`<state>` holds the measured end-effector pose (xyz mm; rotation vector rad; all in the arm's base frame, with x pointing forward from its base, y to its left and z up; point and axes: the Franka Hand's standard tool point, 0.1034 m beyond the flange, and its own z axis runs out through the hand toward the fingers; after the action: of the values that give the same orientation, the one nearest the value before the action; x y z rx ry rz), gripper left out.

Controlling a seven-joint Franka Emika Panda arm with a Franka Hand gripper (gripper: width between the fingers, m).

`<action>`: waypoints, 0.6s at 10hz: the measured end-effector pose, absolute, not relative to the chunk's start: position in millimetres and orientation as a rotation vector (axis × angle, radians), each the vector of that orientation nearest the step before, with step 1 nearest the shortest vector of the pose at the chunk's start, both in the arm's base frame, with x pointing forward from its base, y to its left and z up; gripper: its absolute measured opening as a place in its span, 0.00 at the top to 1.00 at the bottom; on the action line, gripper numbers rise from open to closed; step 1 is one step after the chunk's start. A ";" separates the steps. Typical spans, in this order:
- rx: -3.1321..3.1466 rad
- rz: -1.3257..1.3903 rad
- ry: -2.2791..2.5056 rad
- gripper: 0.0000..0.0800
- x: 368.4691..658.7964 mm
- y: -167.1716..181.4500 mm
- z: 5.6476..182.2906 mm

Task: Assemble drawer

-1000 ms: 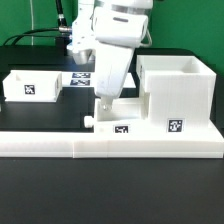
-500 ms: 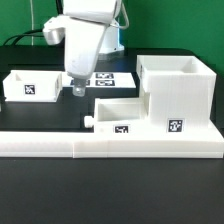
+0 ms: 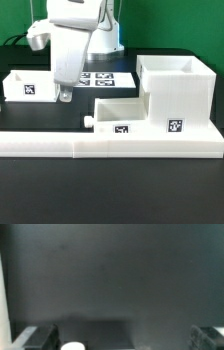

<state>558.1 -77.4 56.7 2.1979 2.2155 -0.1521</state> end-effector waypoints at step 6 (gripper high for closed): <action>2.331 -0.040 2.253 0.19 560.8 -94.6 46.8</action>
Offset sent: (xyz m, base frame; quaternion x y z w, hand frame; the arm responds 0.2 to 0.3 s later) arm 0.0000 0.0000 0.0000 0.0000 0.1938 0.0000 0.9810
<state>560.8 -94.6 46.8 2.3311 2.2531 -0.0400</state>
